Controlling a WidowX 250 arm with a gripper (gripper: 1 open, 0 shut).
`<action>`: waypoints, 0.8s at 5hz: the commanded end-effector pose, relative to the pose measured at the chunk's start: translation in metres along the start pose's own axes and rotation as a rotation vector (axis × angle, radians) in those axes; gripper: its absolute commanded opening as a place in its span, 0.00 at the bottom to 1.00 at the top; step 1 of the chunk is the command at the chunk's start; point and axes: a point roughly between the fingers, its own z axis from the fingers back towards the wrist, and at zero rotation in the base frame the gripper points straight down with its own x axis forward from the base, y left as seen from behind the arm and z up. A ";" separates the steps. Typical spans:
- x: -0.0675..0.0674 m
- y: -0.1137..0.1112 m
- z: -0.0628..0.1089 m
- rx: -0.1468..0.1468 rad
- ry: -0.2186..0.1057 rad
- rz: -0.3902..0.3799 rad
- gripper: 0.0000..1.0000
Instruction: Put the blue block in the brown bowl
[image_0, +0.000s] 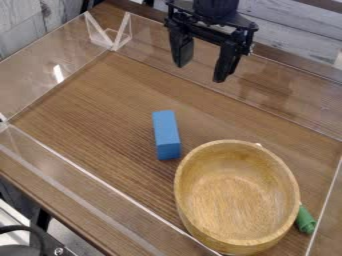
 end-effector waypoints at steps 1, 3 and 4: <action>-0.006 0.000 -0.007 -0.007 0.007 0.035 1.00; -0.032 0.007 -0.016 -0.047 -0.042 0.194 1.00; -0.035 0.008 -0.021 -0.060 -0.042 0.211 1.00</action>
